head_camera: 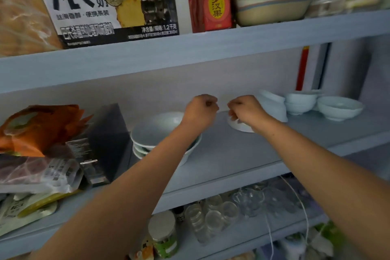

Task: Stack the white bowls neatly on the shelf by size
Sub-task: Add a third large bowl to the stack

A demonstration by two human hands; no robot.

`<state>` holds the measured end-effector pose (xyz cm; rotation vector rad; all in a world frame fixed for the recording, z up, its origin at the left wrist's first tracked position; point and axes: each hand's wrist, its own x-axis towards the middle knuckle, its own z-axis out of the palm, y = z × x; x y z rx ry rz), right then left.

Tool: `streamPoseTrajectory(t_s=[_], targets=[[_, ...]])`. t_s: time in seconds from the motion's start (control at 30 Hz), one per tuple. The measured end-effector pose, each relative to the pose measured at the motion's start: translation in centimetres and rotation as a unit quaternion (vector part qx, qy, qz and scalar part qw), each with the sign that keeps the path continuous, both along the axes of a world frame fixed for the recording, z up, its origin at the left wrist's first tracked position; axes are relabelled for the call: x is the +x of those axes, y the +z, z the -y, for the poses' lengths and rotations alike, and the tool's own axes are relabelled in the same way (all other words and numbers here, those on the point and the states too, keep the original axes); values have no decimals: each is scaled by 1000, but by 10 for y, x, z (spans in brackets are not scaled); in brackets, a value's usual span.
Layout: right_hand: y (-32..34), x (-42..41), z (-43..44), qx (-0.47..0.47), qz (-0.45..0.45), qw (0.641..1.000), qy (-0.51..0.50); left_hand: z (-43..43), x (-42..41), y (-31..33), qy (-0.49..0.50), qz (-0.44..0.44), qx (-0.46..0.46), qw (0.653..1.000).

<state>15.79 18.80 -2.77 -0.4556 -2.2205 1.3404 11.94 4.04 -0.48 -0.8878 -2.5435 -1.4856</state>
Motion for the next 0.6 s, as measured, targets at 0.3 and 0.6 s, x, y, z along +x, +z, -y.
streamPoseTrajectory(t_s=[0.3, 0.6], targets=[[-23, 33, -124, -123, 52, 986, -98, -121, 3, -29, -41, 230, 46, 971], [-74, 15, -185, -294, 71, 947, -106, -206, -19, -84, 21, 233, -11, 972]])
